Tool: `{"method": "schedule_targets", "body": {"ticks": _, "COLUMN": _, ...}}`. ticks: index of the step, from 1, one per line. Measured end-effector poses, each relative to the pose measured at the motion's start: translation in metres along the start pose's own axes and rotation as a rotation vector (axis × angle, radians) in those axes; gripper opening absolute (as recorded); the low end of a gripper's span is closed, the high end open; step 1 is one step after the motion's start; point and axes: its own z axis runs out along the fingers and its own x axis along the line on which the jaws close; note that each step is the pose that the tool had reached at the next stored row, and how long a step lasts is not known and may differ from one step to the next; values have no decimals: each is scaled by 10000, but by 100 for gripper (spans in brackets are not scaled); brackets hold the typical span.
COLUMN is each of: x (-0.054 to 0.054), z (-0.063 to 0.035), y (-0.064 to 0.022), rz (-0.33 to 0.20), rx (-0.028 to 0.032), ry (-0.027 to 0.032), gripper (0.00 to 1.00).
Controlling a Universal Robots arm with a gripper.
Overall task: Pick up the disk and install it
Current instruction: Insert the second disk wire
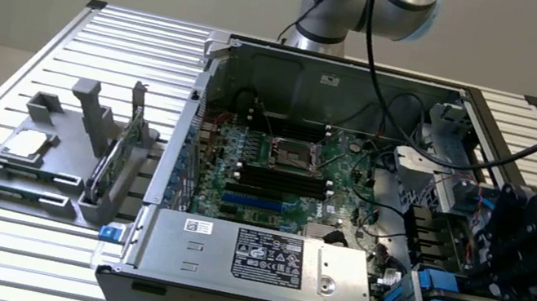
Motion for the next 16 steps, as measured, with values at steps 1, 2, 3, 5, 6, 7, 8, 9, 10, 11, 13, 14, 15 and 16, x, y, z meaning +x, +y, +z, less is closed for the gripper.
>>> {"method": "schedule_targets", "body": {"ticks": 1, "x": -6, "z": 1, "y": 0, "rz": 0, "rx": 0, "ry": 14, "gripper": 17}}
{"method": "schedule_targets", "body": {"ticks": 2, "x": -8, "z": 1, "y": 1, "rz": 1, "rx": 0, "ry": 23, "gripper": 17}}
{"method": "schedule_targets", "body": {"ticks": 3, "x": -9, "z": 0, "y": 1, "rz": 2, "rx": -1, "ry": 29, "gripper": 17}}
{"method": "schedule_targets", "body": {"ticks": 5, "x": -8, "z": -15, "y": 3, "rz": 3, "rx": 10, "ry": 41, "gripper": 17}}
{"method": "schedule_targets", "body": {"ticks": 6, "x": -7, "z": -29, "y": 3, "rz": 3, "rx": 11, "ry": 38, "gripper": 17}}
{"method": "schedule_targets", "body": {"ticks": 7, "x": -6, "z": -41, "y": 3, "rz": 4, "rx": 12, "ry": 40, "gripper": 17}}
{"method": "schedule_targets", "body": {"ticks": 8, "x": -4, "z": -55, "y": 4, "rz": 4, "rx": 12, "ry": 47, "gripper": 17}}
{"method": "schedule_targets", "body": {"ticks": 9, "x": -2, "z": -72, "y": 4, "rz": 5, "rx": 12, "ry": 57, "gripper": 17}}
{"method": "schedule_targets", "body": {"ticks": 10, "x": 1, "z": -89, "y": 4, "rz": 4, "rx": 11, "ry": 68, "gripper": 17}}
{"method": "schedule_targets", "body": {"ticks": 11, "x": 3, "z": -104, "y": 2, "rz": 4, "rx": 11, "ry": 76, "gripper": 17}}
{"method": "schedule_targets", "body": {"ticks": 13, "x": 4, "z": -112, "y": 1, "rz": 4, "rx": 9, "ry": 91, "gripper": 17}}
{"method": "schedule_targets", "body": {"ticks": 14, "x": 4, "z": -113, "y": 1, "rz": 4, "rx": 7, "ry": 94, "gripper": 17}}
{"method": "schedule_targets", "body": {"ticks": 15, "x": 4, "z": -114, "y": 0, "rz": 4, "rx": 6, "ry": 98, "gripper": 17}}
{"method": "schedule_targets", "body": {"ticks": 16, "x": 4, "z": -115, "y": 0, "rz": 5, "rx": 5, "ry": 105, "gripper": 17}}
